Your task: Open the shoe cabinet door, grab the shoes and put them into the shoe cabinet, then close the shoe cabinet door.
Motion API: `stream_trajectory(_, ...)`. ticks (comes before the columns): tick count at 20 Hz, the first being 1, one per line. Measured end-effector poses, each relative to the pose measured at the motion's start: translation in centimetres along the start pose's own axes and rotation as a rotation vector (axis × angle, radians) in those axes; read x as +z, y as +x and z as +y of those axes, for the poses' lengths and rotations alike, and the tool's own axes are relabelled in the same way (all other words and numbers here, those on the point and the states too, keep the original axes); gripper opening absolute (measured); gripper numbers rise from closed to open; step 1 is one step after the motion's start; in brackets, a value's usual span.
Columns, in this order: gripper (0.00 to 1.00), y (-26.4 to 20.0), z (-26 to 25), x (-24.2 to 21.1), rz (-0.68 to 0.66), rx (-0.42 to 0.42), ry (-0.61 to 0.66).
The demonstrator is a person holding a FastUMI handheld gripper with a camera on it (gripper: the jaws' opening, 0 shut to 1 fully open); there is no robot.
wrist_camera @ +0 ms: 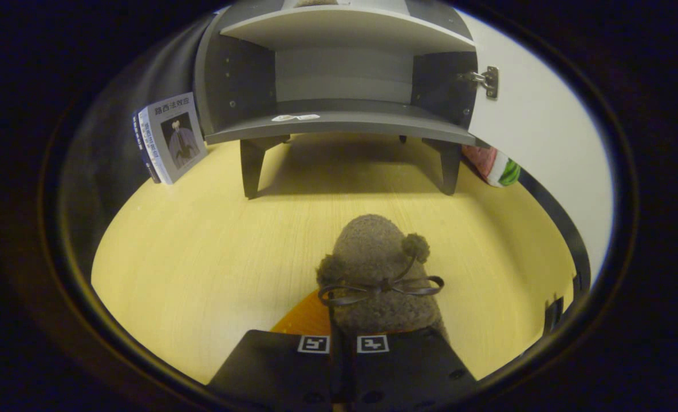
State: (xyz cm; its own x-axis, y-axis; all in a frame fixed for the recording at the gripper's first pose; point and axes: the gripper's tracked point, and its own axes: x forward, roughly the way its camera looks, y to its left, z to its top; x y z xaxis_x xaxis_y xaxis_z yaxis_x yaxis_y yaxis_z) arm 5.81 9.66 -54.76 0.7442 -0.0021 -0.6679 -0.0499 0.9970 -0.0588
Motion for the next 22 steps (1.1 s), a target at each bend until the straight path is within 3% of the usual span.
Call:
stream_trajectory(5,0.02,-0.9,0.0,0.4,-0.012,0.001,-0.015)
stream_trajectory(9,0.03,-4.0,-0.1,3.9,-0.058,0.014,-0.01)
stream_trajectory(17,0.02,-16.0,-3.0,20.0,-0.155,0.028,-0.007)
stream_trajectory(22,0.02,-19.3,-4.7,30.8,-0.276,0.006,-0.027)
